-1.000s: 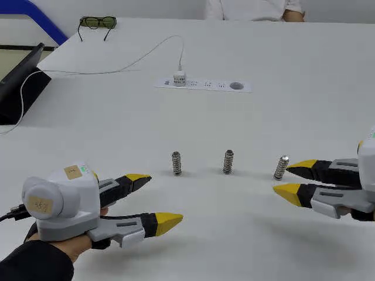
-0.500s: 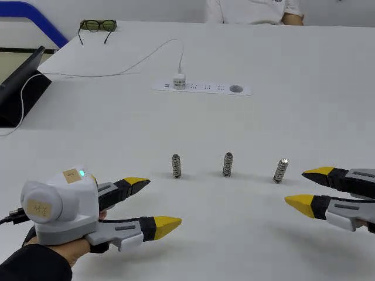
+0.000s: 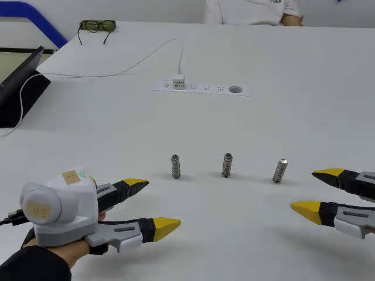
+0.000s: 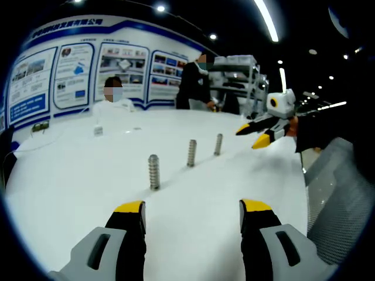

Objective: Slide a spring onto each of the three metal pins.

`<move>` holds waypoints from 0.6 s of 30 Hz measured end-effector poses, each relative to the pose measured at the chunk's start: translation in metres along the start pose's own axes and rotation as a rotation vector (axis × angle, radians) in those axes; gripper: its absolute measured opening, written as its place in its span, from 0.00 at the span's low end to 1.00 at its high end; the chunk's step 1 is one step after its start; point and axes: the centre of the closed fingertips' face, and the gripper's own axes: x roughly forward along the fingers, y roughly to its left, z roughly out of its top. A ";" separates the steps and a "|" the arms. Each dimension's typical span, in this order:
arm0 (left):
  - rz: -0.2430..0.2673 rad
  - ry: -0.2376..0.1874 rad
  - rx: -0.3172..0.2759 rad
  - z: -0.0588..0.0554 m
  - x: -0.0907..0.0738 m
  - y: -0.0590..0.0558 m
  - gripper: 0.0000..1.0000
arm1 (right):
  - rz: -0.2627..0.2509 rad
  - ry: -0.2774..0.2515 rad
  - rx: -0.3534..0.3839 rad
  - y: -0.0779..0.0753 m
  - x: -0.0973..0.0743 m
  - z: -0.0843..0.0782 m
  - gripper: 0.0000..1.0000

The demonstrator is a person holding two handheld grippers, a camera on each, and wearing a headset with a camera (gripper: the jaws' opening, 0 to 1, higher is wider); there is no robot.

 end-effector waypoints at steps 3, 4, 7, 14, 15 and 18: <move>0.001 0.000 -0.001 0.000 0.000 0.000 0.66 | -0.004 0.000 0.003 -0.001 -0.001 -0.002 0.52; 0.001 0.000 -0.002 -0.001 0.000 0.000 0.66 | -0.005 -0.001 0.004 -0.001 -0.001 -0.002 0.53; 0.002 0.000 -0.004 -0.001 0.000 0.001 0.66 | -0.011 -0.007 0.005 -0.003 -0.003 -0.003 0.54; 0.006 0.000 -0.006 -0.002 -0.001 0.001 0.66 | -0.020 -0.017 0.002 -0.006 -0.005 -0.003 0.58; 0.006 0.000 -0.006 -0.002 -0.001 0.001 0.66 | -0.021 -0.017 0.002 -0.006 -0.006 -0.003 0.58; 0.008 0.000 -0.008 -0.002 -0.001 0.001 0.66 | -0.024 -0.021 0.000 -0.007 -0.006 -0.004 0.59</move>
